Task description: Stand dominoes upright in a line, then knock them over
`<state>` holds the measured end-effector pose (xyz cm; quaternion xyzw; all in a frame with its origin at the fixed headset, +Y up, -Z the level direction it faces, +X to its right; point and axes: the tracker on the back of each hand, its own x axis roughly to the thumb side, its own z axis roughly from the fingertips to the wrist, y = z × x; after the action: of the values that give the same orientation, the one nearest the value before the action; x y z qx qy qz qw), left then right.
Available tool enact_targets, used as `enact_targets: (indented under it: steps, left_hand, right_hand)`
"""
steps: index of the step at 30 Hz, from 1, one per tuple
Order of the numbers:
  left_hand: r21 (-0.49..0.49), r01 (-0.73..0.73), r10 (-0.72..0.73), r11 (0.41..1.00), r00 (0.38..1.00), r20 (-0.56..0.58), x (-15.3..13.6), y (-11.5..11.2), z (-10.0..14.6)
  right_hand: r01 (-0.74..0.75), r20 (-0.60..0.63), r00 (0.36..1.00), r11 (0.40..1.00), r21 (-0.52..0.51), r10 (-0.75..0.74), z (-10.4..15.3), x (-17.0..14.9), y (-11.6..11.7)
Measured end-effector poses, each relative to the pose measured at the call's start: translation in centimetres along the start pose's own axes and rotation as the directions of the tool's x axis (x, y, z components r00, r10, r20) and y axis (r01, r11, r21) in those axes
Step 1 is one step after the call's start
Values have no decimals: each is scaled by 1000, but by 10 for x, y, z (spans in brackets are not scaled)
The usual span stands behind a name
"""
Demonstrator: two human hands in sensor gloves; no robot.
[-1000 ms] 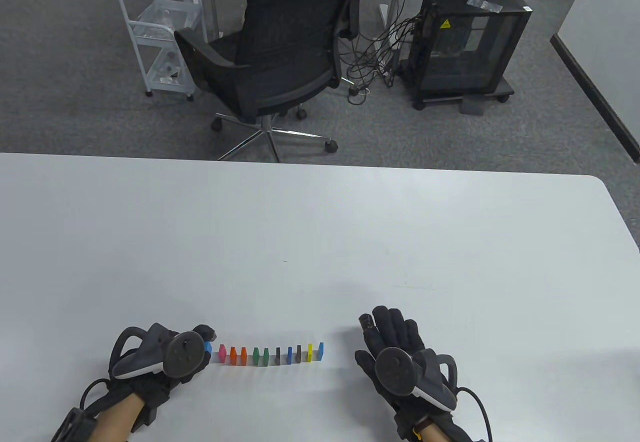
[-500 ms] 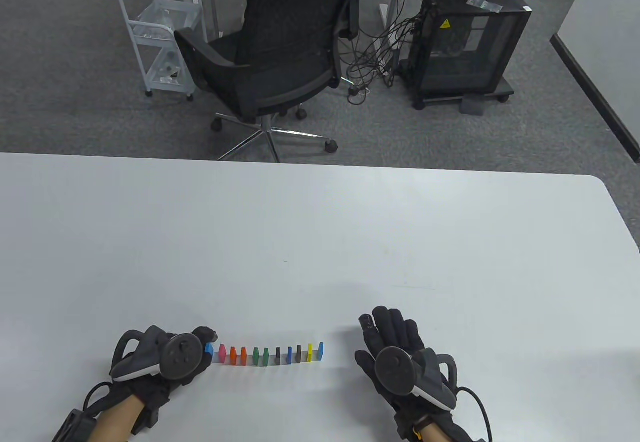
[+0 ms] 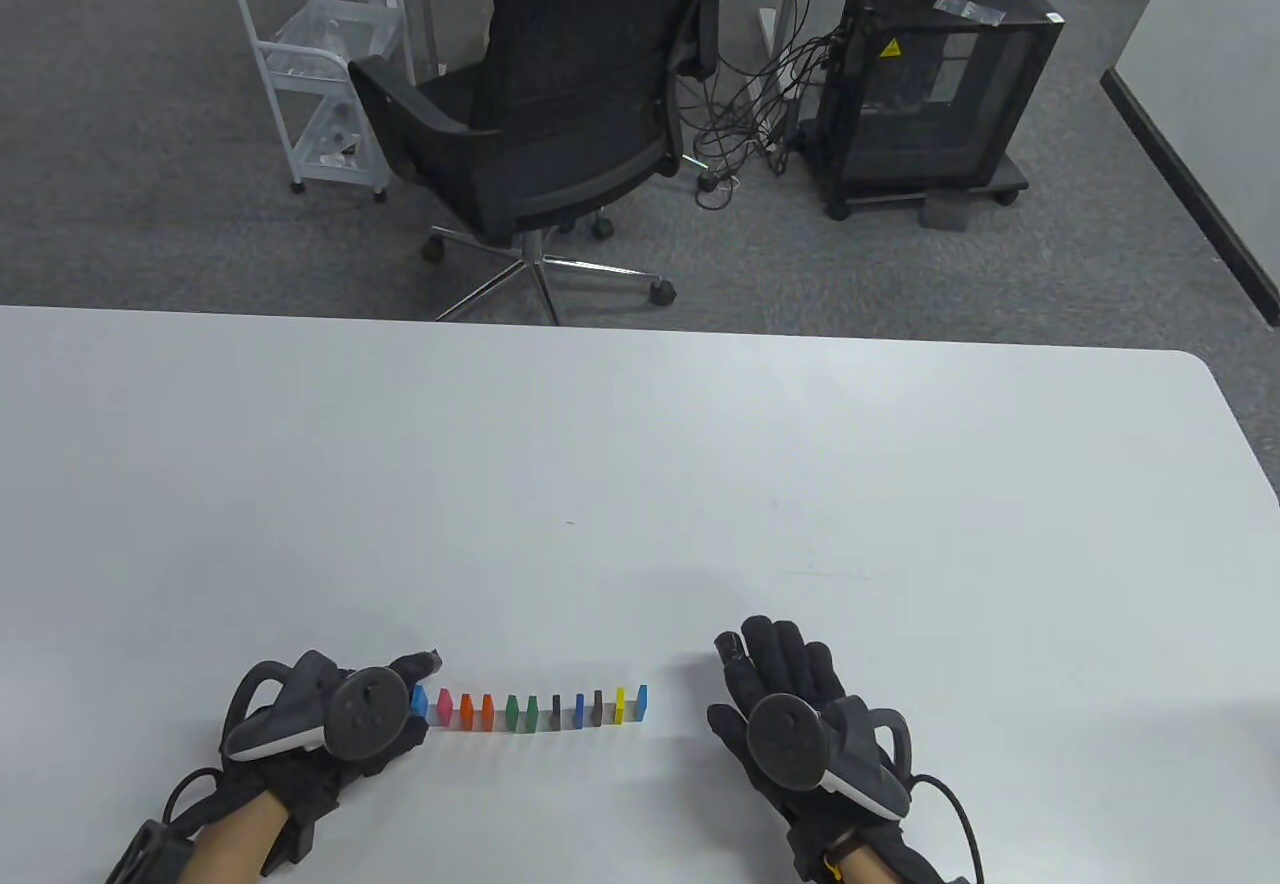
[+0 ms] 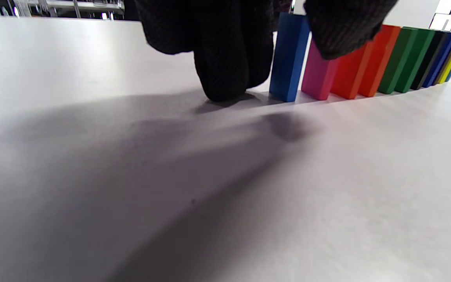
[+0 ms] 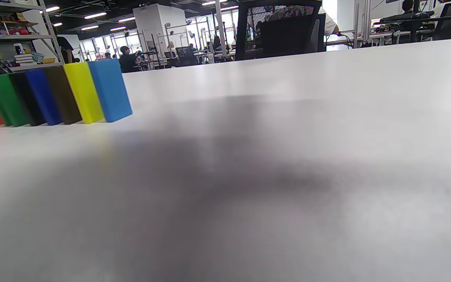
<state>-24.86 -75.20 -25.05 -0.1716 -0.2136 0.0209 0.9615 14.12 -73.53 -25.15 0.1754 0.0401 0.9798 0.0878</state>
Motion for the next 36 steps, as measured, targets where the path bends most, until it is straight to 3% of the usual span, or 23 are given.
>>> enact_targets:
  steps: [5, 9, 19, 25, 36]
  left_hand:
    - [-31, -11, 9, 999, 999, -53, -8, 4, 5]
    - [55, 36, -30, 998, 993, -111, -12, 8, 9]
    - [88, 133, -132, 987, 991, -11, 8, 1, -1]
    - [91, 103, -103, 991, 995, -5, 11, -1, -3]
    - [335, 155, -108, 929, 982, -154, 5, 15, 15]
  right_hand:
    - [1, 0, 1000, 1000, -4, -1, 0, 0, 0]
    - [3, 0, 1000, 1000, -3, -3, 0, 0, 0]
    - [3, -1, 1000, 1000, 6, -3, -1, 0, 0]
    - [4, 0, 1000, 1000, 2, -4, -1, 0, 1]
    - [-1, -6, 1000, 1000, -21, 1, 0, -1, 0]
